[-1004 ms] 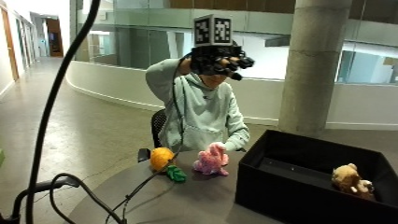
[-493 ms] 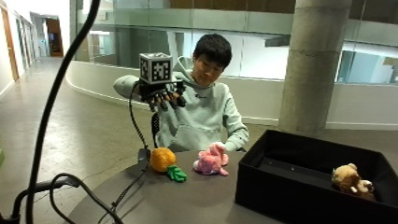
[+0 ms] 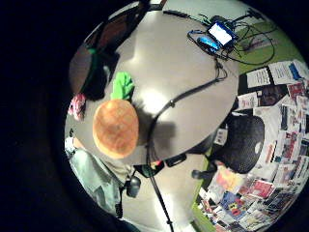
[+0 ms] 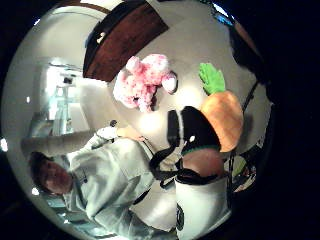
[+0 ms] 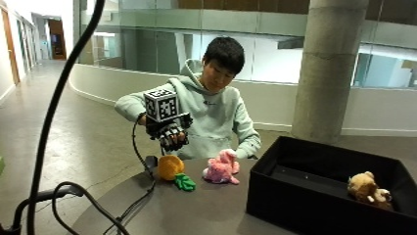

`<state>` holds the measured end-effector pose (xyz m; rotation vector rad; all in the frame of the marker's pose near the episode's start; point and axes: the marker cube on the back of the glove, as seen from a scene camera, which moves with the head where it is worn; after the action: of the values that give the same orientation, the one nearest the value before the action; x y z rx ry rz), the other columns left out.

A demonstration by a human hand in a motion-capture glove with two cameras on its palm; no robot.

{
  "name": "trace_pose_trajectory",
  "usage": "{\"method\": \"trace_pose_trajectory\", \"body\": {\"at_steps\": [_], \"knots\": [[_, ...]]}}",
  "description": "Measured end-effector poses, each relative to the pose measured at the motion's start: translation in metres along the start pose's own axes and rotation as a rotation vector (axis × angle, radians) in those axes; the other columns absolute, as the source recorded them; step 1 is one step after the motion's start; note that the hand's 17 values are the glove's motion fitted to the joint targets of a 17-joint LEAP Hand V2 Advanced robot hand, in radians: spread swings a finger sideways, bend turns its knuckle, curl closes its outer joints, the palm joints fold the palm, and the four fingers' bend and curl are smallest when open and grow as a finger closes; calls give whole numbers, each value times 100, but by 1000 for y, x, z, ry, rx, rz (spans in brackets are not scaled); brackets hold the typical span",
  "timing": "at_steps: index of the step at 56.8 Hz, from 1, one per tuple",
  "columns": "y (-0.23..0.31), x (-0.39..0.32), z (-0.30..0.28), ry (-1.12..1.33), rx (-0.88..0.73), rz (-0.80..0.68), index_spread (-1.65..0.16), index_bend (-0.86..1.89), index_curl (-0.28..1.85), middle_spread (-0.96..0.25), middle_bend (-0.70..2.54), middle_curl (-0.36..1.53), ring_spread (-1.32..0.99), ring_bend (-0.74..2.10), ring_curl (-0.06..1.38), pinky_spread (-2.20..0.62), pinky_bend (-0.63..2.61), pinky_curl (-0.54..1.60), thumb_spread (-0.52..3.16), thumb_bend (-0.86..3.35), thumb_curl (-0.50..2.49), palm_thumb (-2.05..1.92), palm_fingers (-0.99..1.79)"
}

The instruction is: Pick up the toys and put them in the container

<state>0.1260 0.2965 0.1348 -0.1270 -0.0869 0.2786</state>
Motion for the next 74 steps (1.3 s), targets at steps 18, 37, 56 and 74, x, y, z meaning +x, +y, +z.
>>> {"method": "trace_pose_trajectory", "body": {"at_steps": [18, 37, 56, 74], "knots": [[-6, -15, -10, 89, 213, -48, -31, 87, 57, -32, 100, 74, -54, 126, 71, -47, 101, 56, 160, 27, 44, 50, 130], [-10, -23, -21, 68, 233, -78, -21, 140, 92, -37, 152, 105, -59, 159, 93, -63, 135, 86, 159, 35, 55, 57, 104], [0, -10, 4, 27, -41, -22, -17, 82, 90, -28, 112, 95, -43, 144, 86, -47, 123, 80, 157, 22, 49, 28, 0], [3, -3, 14, 35, -76, -6, -26, 33, 57, -9, 34, 60, -22, 55, 52, -6, 80, 53, 149, 8, 38, 9, -26]]}}
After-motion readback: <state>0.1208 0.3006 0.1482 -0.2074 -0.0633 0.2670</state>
